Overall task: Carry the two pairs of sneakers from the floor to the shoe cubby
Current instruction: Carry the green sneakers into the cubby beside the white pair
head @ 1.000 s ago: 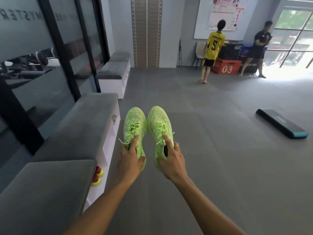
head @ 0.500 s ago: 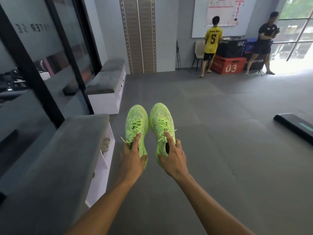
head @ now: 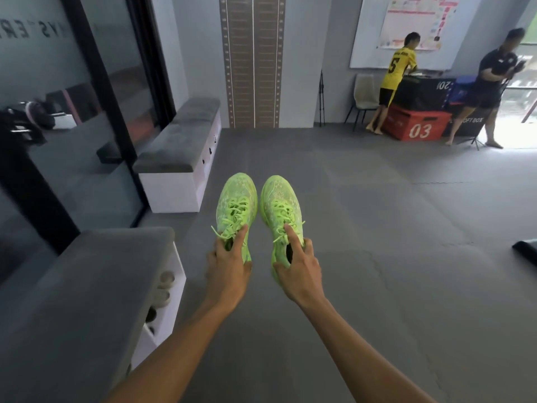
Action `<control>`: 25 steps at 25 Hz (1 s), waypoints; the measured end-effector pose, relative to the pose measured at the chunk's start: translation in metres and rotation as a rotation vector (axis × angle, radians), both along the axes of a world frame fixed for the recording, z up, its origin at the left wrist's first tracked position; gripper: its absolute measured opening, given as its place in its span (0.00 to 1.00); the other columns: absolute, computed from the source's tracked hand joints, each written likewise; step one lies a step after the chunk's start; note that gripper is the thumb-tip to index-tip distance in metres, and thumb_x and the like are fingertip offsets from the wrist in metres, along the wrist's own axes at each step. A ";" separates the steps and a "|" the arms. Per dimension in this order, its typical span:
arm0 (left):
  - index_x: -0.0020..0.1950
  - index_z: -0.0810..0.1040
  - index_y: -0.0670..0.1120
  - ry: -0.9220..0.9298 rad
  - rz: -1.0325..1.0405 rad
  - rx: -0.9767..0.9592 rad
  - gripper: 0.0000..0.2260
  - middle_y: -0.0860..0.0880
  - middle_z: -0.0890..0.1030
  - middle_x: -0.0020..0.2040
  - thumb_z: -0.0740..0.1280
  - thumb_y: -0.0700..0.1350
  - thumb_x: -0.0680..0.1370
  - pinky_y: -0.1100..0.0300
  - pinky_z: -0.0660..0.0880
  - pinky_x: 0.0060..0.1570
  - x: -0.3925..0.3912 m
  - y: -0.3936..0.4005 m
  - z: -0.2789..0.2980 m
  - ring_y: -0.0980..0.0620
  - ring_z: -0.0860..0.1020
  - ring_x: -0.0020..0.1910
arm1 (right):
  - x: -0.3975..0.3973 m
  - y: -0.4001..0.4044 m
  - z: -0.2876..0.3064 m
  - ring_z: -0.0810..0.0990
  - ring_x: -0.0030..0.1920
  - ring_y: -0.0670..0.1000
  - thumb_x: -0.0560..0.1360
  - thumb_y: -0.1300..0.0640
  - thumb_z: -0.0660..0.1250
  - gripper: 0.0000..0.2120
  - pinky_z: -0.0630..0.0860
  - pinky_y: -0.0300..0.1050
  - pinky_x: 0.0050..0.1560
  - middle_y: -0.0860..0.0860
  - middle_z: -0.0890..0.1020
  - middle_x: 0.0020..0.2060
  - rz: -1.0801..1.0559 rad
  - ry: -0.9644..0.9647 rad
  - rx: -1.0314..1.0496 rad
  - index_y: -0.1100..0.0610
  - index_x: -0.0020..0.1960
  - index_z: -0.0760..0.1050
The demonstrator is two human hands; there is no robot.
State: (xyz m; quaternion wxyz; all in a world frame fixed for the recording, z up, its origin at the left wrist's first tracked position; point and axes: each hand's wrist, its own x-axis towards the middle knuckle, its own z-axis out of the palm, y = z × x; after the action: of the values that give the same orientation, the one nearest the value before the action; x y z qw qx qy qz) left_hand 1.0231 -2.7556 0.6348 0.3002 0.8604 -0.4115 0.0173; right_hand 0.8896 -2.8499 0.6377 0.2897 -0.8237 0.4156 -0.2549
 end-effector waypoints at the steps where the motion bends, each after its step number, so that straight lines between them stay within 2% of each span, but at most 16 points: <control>1: 0.77 0.50 0.66 -0.012 -0.016 0.016 0.38 0.41 0.67 0.67 0.71 0.46 0.77 0.41 0.76 0.54 0.022 -0.024 0.001 0.36 0.71 0.61 | 0.019 -0.022 0.000 0.75 0.57 0.65 0.75 0.52 0.68 0.41 0.76 0.64 0.58 0.56 0.66 0.69 -0.012 -0.002 -0.005 0.26 0.74 0.46; 6: 0.78 0.48 0.64 -0.179 -0.048 0.142 0.39 0.40 0.67 0.67 0.69 0.46 0.77 0.46 0.76 0.47 0.121 -0.148 -0.013 0.40 0.70 0.58 | 0.106 -0.150 -0.013 0.75 0.53 0.63 0.77 0.53 0.67 0.42 0.76 0.56 0.55 0.56 0.64 0.71 -0.068 0.058 -0.071 0.29 0.77 0.44; 11: 0.79 0.47 0.64 -0.253 -0.018 0.222 0.41 0.37 0.62 0.73 0.68 0.41 0.77 0.40 0.78 0.49 0.213 -0.286 -0.036 0.38 0.70 0.62 | 0.195 -0.296 -0.034 0.73 0.58 0.65 0.78 0.52 0.66 0.41 0.77 0.59 0.56 0.58 0.58 0.76 -0.081 0.165 -0.142 0.31 0.77 0.43; 16: 0.79 0.49 0.63 -0.202 0.106 0.209 0.41 0.37 0.62 0.73 0.69 0.41 0.76 0.39 0.78 0.48 0.307 -0.421 -0.025 0.37 0.71 0.61 | 0.296 -0.443 -0.018 0.73 0.61 0.65 0.78 0.52 0.66 0.40 0.77 0.61 0.56 0.57 0.57 0.77 -0.030 0.213 -0.154 0.31 0.77 0.43; 20: 0.79 0.49 0.63 -0.192 0.135 0.168 0.41 0.37 0.63 0.72 0.70 0.43 0.76 0.42 0.79 0.49 0.392 -0.523 -0.019 0.39 0.70 0.62 | 0.391 -0.550 -0.010 0.72 0.64 0.64 0.78 0.51 0.66 0.41 0.76 0.63 0.56 0.56 0.57 0.77 0.017 0.209 -0.218 0.30 0.77 0.42; 25: 0.80 0.51 0.61 -0.135 0.120 0.113 0.39 0.38 0.64 0.70 0.70 0.45 0.77 0.45 0.77 0.50 0.528 -0.646 -0.025 0.39 0.69 0.61 | 0.517 -0.681 -0.024 0.74 0.61 0.64 0.77 0.53 0.68 0.43 0.76 0.60 0.57 0.55 0.59 0.75 0.024 0.138 -0.182 0.29 0.76 0.43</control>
State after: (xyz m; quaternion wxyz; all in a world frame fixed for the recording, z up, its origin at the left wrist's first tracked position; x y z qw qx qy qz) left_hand 1.5510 -3.4012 0.6095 0.2212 0.8959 -0.3790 0.0700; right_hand 1.4068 -3.5310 0.6134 0.1873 -0.8672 0.3996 -0.2309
